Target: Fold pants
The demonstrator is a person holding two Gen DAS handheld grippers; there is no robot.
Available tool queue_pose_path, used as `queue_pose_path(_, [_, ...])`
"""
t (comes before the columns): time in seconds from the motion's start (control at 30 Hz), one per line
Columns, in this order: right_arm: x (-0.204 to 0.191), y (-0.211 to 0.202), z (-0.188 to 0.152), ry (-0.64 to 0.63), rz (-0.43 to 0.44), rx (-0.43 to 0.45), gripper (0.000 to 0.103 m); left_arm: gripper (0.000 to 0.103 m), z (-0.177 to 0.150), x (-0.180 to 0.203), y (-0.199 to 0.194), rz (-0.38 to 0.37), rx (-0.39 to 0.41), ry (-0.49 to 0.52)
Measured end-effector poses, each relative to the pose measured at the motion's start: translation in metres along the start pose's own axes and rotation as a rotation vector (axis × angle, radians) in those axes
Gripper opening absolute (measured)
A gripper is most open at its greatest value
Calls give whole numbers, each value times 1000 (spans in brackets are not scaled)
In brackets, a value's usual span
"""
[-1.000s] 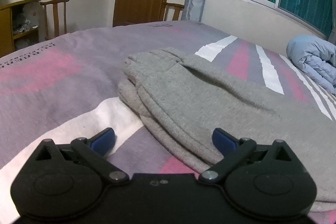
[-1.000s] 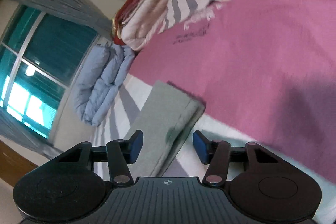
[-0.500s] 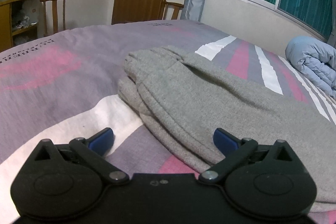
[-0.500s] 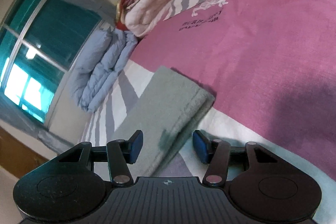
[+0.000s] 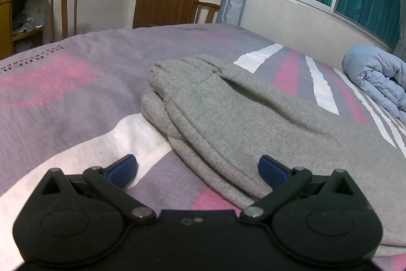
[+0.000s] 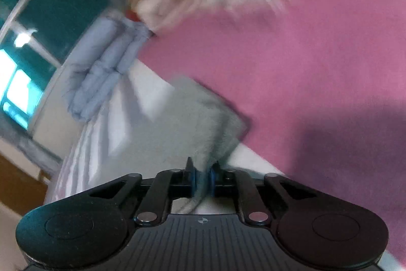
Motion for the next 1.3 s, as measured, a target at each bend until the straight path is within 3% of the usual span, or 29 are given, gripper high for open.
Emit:
queue_pose_path(0.1, [-16, -2, 1, -78, -57, -5, 9, 97, 1, -2, -4, -24, 6, -12])
queue_pose_path(0.23, [-41, -13, 6, -143, -59, 32, 9, 97, 5, -9, -15, -63, 34, -62])
queue_pose_path(0.37, [-90, -25, 5, -233, 5, 72, 9, 97, 8, -19, -22, -79, 47, -90])
queue_pose_path(0.53, [-185, -29, -21, -388, 122, 100, 9, 97, 16, -33, -29, -78, 58, -98])
queue_pose_path(0.7, [-277, -19, -79, -512, 256, 58, 9, 97, 21, -53, -35, -71, 65, -138])
queue_pose_path(0.83, [-335, 2, -168, -651, 352, -53, 9, 97, 24, -64, -36, -73, 66, -168])
queue_pose_path(0.93, [-358, 22, -267, -787, 459, -272, 10, 97, 26, -67, -35, -78, 65, -180])
queue_pose_path(0.97, [-359, 30, -301, -838, 457, -369, 21, 97, 26, -68, -35, -79, 66, -179])
queue_pose_path(1.0, [-361, 28, -316, -909, 440, -328, 26, 97, 26, -68, -35, -79, 65, -176])
queue_pose_path(1.03, [-366, 20, -324, -959, 453, -270, 41, 97, 25, -68, -35, -81, 63, -173])
queue_pose_path(1.07, [-369, 16, -330, -957, 483, -275, 53, 97, 25, -69, -35, -84, 63, -168])
queue_pose_path(1.3, [-377, 17, -339, -1105, 451, -243, 56, 97, 24, -73, -32, -88, 60, -178])
Point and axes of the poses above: each gripper's, at about its wrist camera, not at the fingertips, and y roughly the way its jaws point, x to its right, z to its top, the point moved 9 cm from there along y, roughly the way its jaws point, and after that the axes turned 9 degrees about -y, right-handed, at the moved point
